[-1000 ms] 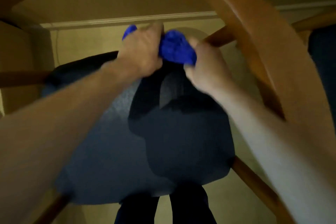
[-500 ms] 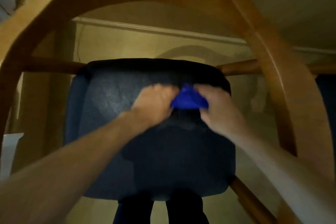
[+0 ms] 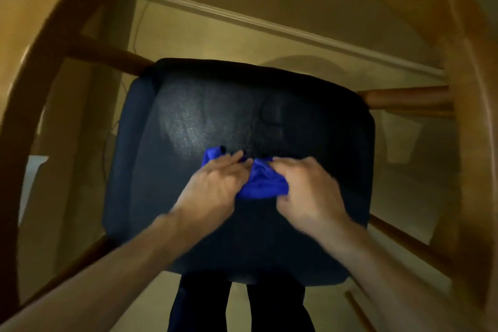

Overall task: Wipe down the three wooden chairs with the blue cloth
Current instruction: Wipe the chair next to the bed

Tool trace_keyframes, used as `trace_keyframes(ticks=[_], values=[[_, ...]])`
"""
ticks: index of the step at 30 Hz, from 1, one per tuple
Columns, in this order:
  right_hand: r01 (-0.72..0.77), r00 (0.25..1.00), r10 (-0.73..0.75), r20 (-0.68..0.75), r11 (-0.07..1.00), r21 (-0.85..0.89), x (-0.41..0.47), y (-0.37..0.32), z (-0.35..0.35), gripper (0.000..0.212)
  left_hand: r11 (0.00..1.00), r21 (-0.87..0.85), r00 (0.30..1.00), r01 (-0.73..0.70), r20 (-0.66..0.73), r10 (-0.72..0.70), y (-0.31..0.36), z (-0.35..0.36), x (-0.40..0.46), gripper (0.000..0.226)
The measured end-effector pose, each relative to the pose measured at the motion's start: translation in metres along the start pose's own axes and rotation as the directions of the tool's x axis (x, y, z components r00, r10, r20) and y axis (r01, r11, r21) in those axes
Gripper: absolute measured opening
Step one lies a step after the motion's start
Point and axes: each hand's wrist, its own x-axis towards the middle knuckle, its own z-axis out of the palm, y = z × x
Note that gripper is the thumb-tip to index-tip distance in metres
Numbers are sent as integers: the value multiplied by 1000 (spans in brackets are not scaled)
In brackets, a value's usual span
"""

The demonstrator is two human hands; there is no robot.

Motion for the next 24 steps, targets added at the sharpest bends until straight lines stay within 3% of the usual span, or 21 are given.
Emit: trace_keyframes(ticks=[2,3,7,9,12,13,15,17,19,22,24], values=[[-18,999,18,49,1000,3,31,-13,-30,44,985,172,998,25,-58,-15,-22,-23,24,69],[1,1000,-1,8,1000,20,52,-19,-46,43,975,206,991,83,-121,-59,-35,-37,41,69],[140,968,-120,-222,987,77,148,-48,-72,45,925,100,886,367,-341,-314,-88,-81,98,51],[211,937,-177,-301,974,84,162,-60,-47,48,920,8,859,392,-362,-363,-94,-77,95,56],[232,888,-180,-423,970,75,113,-64,8,42,922,-92,857,377,-342,-385,-72,-36,30,68],[228,911,-191,-365,972,60,86,-63,23,45,911,-135,858,390,-307,-413,-61,-22,1,71],[262,959,-259,-117,965,6,38,-64,37,57,901,-160,884,404,-184,-429,-38,-4,-52,77],[299,952,-299,59,954,18,19,-64,35,56,915,-164,919,369,-85,-386,-27,-2,-78,75],[289,956,-288,58,957,-13,35,-74,18,46,903,-195,905,382,-118,-408,-33,-14,-73,66],[377,916,-368,-161,926,27,90,-97,-10,51,838,-244,764,489,-344,-546,-64,-44,-32,56],[488,856,-467,-223,871,49,137,-113,-25,49,788,-267,660,554,-436,-612,-93,-64,-8,50]])
